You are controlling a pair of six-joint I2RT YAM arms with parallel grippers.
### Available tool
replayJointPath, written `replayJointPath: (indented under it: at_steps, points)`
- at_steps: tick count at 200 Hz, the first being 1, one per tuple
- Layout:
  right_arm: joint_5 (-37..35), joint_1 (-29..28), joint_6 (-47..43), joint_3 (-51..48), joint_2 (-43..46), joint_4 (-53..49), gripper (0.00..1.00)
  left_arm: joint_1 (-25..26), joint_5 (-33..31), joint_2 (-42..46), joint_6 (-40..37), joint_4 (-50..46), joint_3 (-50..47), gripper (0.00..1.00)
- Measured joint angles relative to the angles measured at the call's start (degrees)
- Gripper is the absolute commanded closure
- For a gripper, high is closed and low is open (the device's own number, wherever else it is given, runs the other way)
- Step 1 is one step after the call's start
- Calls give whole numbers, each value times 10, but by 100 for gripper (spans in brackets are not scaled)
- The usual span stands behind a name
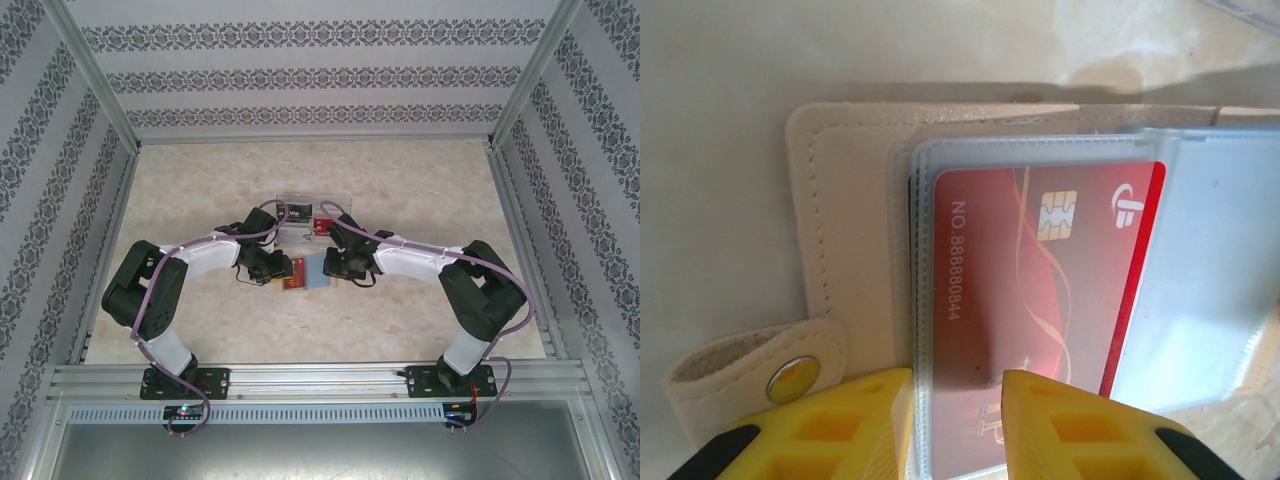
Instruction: Take the credit cards out of the card holder
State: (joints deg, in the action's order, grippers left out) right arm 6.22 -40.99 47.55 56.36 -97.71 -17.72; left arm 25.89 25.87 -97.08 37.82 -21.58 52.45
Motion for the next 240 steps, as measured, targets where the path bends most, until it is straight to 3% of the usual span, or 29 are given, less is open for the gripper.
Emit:
replayJointPath:
  at_steps: [114,185,240]
  points:
    - [-25,-31,5,47,-26,-21,72,0,-4,0,0,-3,1,69]
    - [-56,-27,2,44,21,-39,71,0,-4,-1,0,-2,1,69]
    - [-1,-40,1,68,-10,6,77,0,-4,-1,0,-2,1,69]
